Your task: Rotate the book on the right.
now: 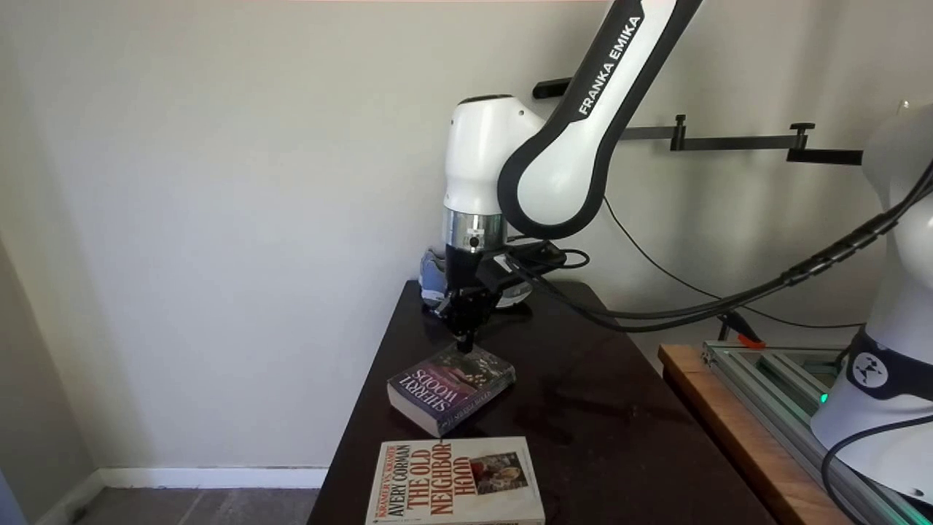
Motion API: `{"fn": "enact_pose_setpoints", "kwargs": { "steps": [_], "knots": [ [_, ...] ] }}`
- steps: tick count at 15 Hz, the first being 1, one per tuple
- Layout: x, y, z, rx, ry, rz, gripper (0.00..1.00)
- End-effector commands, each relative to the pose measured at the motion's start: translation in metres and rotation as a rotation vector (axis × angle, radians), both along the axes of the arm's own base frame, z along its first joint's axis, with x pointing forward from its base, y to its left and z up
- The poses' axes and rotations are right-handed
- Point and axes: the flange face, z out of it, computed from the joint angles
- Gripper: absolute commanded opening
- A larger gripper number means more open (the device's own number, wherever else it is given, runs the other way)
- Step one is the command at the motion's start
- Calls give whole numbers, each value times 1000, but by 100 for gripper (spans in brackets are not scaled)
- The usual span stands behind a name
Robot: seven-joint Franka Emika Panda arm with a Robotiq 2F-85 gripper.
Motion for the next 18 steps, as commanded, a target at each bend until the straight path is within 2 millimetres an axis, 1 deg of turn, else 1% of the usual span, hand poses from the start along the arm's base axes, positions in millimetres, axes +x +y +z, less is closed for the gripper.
{"fn": "enact_pose_setpoints", "kwargs": {
  "steps": [1,3,4,7,10,14,18],
  "knots": [
    [6,9,-18,38,11,195,0],
    [7,11,-28,50,33,314,0],
    [2,13,-19,34,33,231,1],
    [2,12,-27,39,47,298,1],
    [4,11,-26,38,44,307,0],
    [-1,6,-41,34,67,246,0],
    [-3,8,-45,42,65,193,0]
  ]
}}
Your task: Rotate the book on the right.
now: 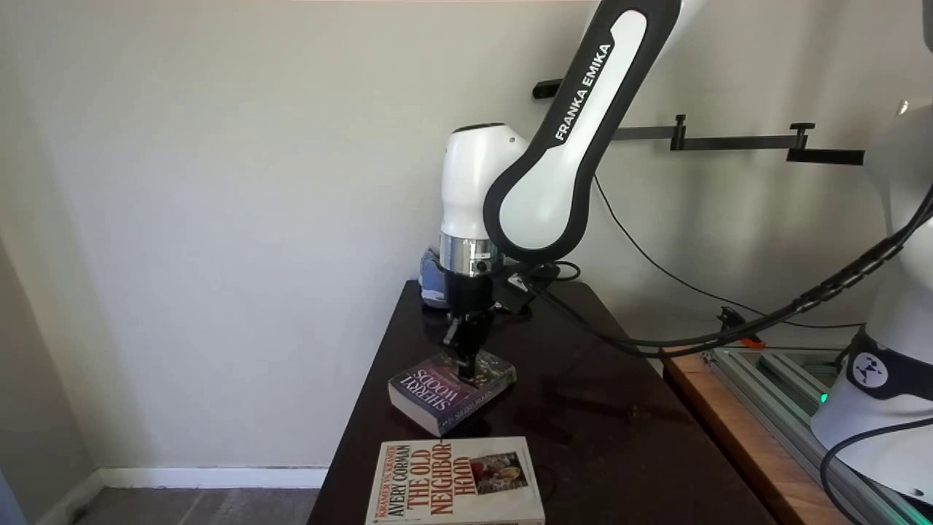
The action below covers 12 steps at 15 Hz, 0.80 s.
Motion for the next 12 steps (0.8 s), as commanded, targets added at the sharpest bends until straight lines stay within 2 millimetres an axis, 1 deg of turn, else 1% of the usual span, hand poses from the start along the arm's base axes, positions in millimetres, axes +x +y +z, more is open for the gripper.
{"fn": "enact_pose_setpoints", "kwargs": {
  "steps": [1,5,12],
  "knots": [
    [-4,2,-14,10,10,-82,0],
    [-7,3,-28,21,12,-297,0],
    [-11,10,-40,-52,-23,-653,0]
  ]
}}
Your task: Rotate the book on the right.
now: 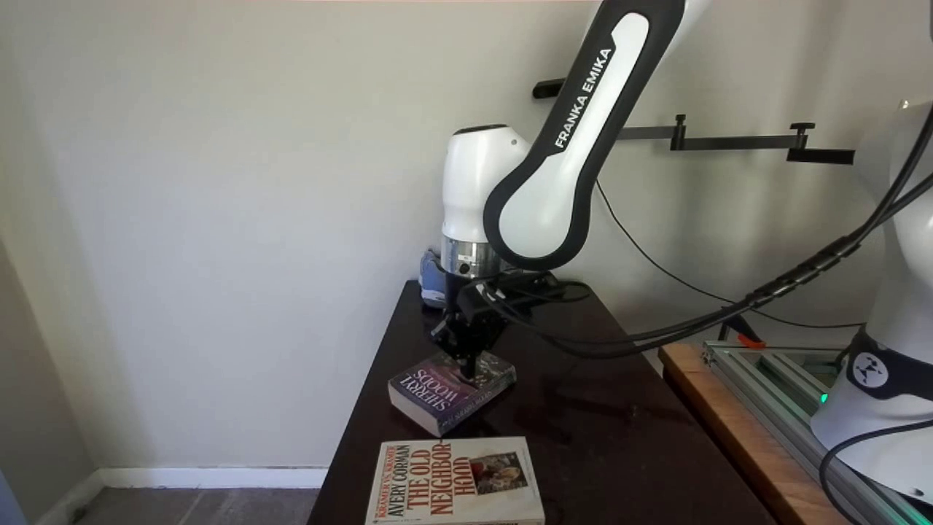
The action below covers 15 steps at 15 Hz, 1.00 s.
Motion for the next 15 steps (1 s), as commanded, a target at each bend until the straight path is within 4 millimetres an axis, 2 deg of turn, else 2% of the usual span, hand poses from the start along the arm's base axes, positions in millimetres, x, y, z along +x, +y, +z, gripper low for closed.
{"fn": "enact_pose_setpoints", "kwargs": {
  "steps": [1,7,11,15],
  "knots": [
    [-10,9,-39,-47,19,-185,0],
    [-6,23,-41,-36,34,-498,0],
    [6,31,-39,3,54,-685,0],
    [20,47,-35,17,80,-864,0]
  ]
}}
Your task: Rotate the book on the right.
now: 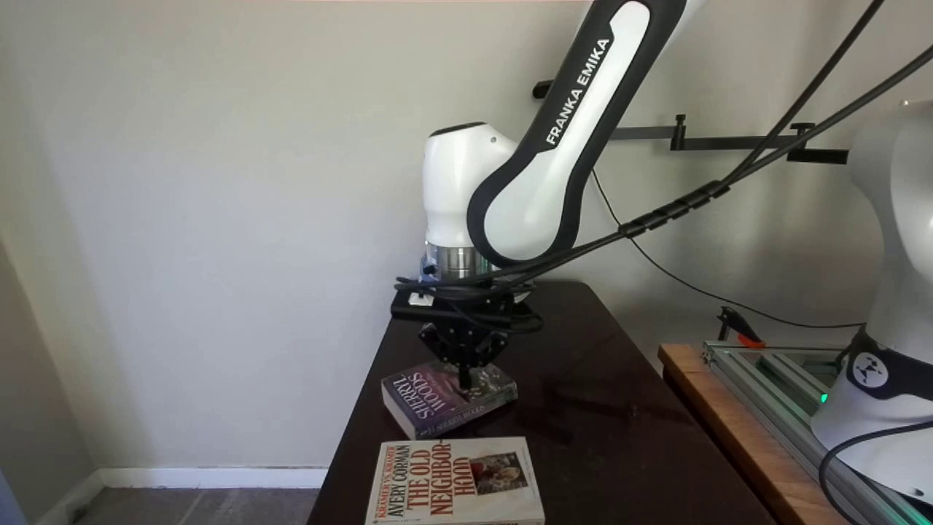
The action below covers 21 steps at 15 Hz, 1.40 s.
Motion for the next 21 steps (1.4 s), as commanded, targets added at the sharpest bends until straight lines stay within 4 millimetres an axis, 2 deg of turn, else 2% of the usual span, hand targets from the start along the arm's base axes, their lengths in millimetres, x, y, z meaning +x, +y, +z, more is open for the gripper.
{"fn": "enact_pose_setpoints", "kwargs": {
  "steps": [1,6,11,16,21],
  "knots": [
    [9,22,-36,10,68,-179,0],
    [7,12,-33,-27,63,-424,0],
    [-2,7,-31,-18,58,-563,0],
    [15,13,-30,-10,20,-643,0],
    [18,3,-26,-25,-7,-753,0]
  ]
}}
